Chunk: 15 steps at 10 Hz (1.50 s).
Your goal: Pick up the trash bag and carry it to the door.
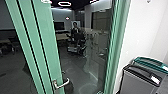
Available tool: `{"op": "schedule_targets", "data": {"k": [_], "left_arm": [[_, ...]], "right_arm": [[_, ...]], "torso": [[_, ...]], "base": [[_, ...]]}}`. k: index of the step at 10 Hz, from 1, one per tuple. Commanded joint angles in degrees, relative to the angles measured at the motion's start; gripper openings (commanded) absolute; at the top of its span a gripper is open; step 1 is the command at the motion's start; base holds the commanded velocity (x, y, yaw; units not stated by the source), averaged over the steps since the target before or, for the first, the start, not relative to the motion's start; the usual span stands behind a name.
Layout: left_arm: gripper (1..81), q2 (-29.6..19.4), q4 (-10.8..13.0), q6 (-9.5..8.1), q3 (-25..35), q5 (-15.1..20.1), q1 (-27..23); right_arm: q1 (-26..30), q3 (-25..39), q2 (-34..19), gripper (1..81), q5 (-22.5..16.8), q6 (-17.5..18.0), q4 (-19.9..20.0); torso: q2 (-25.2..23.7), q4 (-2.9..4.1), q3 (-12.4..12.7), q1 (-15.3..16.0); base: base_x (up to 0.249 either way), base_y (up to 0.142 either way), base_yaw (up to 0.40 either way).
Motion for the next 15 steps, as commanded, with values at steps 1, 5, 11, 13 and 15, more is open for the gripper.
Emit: {"op": "schedule_targets", "data": {"k": [1, 5, 11, 13, 15], "left_arm": [[1.0, -0.02, 0.72, 0.46, 0.24, 2.72, -3.18], [1.0, -0.20, 0.81, 0.46, 0.24, 2.72, -3.18], [1.0, -0.20, 1.86, 0.37, 0.24, 2.72, -3.18], [1.0, -0.28, 2.04, 0.37, 0.24, 2.81, -3.18], [1.0, -0.28, 2.04, 0.37, 0.24, 2.90, -3.01]], "right_arm": [[2.26, 0.48, 0.36, 81.1, -2.95, -0.16, -0.49], [2.00, 0.65, 0.36, 81.1, -2.86, -0.25, -0.49], [2.00, 0.65, 0.36, 81.1, -2.77, -0.25, -0.49], [1.91, 0.73, 0.36, 81.1, -2.77, -0.25, -0.49], [1.82, 0.74, 0.36, 81.1, -2.77, -0.25, -0.57]], "torso": [[0.00, 0.00, 0.00, 0.00], [0.00, 0.00, 0.00, 0.00], [0.00, 0.00, 0.00, 0.00], [0.00, 0.00, 0.00, 0.00], [0.00, 0.00, 0.00, 0.00]], "base": [[0.000, 0.000, 0.110], [0.000, 0.000, 0.230], [0.000, 0.000, 0.306], [0.000, 0.000, 0.306], [0.000, 0.000, 0.306]]}}
